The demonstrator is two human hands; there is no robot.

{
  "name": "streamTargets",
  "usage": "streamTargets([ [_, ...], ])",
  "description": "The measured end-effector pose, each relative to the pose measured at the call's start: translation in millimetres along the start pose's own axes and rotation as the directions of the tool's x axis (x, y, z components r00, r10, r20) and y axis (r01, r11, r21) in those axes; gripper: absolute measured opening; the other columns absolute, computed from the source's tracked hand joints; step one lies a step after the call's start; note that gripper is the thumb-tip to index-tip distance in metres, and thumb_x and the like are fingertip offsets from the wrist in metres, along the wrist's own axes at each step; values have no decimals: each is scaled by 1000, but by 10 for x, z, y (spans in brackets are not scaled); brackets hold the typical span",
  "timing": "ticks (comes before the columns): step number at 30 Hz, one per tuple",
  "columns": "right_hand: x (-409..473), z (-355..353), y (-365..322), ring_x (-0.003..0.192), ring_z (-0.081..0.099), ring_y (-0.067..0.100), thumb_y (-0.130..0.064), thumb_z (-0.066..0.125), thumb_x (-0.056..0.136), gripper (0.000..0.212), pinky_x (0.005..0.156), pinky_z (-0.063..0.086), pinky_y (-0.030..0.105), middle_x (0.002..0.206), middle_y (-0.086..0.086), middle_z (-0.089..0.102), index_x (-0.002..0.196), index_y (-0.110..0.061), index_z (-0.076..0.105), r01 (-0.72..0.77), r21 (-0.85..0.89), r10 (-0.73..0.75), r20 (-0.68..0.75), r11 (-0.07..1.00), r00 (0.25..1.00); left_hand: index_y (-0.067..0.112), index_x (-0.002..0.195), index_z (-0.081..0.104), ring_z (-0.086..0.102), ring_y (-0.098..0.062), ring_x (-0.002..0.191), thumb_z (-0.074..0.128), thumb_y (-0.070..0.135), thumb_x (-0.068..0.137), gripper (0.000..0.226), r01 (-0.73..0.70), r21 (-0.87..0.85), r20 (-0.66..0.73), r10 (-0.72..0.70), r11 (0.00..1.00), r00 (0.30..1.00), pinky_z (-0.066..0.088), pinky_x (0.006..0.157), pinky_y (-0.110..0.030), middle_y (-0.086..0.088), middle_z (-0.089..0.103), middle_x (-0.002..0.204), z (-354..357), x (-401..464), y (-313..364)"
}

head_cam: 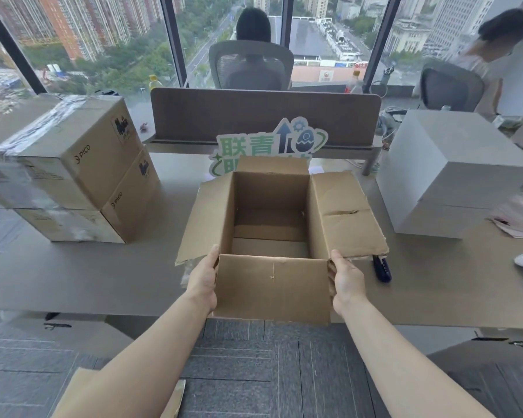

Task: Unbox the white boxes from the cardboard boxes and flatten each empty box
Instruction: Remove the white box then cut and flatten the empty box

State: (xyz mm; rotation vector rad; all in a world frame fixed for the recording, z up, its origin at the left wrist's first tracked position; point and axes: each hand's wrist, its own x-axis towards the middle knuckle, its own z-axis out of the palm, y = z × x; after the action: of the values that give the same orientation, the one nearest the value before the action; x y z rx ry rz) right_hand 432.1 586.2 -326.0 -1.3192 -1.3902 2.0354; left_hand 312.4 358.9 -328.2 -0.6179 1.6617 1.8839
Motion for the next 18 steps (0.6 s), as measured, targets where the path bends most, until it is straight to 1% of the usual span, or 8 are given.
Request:
streamTargets([
  [1, -17, 0, -46, 104, 65, 27, -42, 65, 93, 23, 92, 51, 43, 98, 3, 73, 85, -21, 70, 35, -18, -35, -11, 999, 999, 19, 100, 68, 66, -25, 84, 65, 61, 84, 46, -5, -8, 19, 5, 1000, 1000, 53, 82, -42, -2, 74, 81, 11, 7, 16],
  [3, -74, 41, -189, 100, 66, 23, -36, 64, 94, 20, 96, 51, 42, 92, -3, 73, 83, -20, 70, 137, -55, -138, -13, 989, 990, 20, 108, 67, 67, -26, 94, 70, 67, 74, 58, -10, 5, 40, 9, 1000, 999, 53, 89, -46, -4, 74, 96, 18, 26, 59],
  [6, -275, 144, -526, 63, 51, 5, -29, 59, 98, 37, 69, 42, 25, 52, -21, 54, 61, -27, 55, 325, -156, -321, 50, 933, 946, 19, 113, 61, 60, -26, 109, 72, 60, 76, 56, -31, 12, 20, 31, 999, 999, 45, 98, -46, -4, 66, 117, 32, 65, 129],
  [8, -399, 198, -751, 47, 35, 4, -25, 58, 99, 53, 55, 31, 23, 40, -18, 38, 48, -29, 42, 458, -228, -443, 117, 859, 889, 21, 106, 60, 58, -25, 111, 71, 55, 80, 44, -66, 1, 14, 66, 998, 998, 43, 101, -45, -3, 64, 119, 75, 87, 210],
  [10, -459, 218, -951, 47, 26, 7, -24, 58, 97, 59, 52, 23, 27, 42, -14, 29, 43, -25, 37, 566, -298, -534, 190, 768, 824, 20, 101, 62, 60, -22, 102, 70, 51, 82, 37, -85, -35, 30, 86, 996, 996, 47, 93, -38, -1, 66, 114, 127, 89, 326],
  [13, -527, 223, -1232, 51, 21, 9, -20, 59, 96, 54, 48, 17, 25, 50, -7, 25, 52, -20, 27, 681, -355, -627, 270, 641, 731, 21, 92, 65, 56, -13, 74, 60, 45, 92, 25, -64, -121, 149, 82, 991, 985, 41, 66, -27, 5, 67, 90, 198, 6, 577],
  [16, -653, 220, -1441, 52, 22, 10, -15, 58, 97, 49, 49, 15, 24, 58, -2, 21, 59, -14, 27, 779, -369, -701, 350, 507, 621, 22, 97, 64, 57, -12, 77, 44, 53, 97, 37, -83, -92, 299, 107, 992, 948, 41, 66, -28, 6, 66, 90, 163, -73, 840],
  [18, -726, 223, -1474, 52, 21, 10, -14, 57, 97, 50, 49, 14, 25, 58, -4, 20, 59, -16, 26, 802, -380, -709, 387, 461, 590, 18, 106, 64, 61, -16, 83, 39, 58, 97, 48, -70, -103, 382, 104, 992, 918, 44, 72, -32, 2, 69, 93, 67, -106, 977],
])
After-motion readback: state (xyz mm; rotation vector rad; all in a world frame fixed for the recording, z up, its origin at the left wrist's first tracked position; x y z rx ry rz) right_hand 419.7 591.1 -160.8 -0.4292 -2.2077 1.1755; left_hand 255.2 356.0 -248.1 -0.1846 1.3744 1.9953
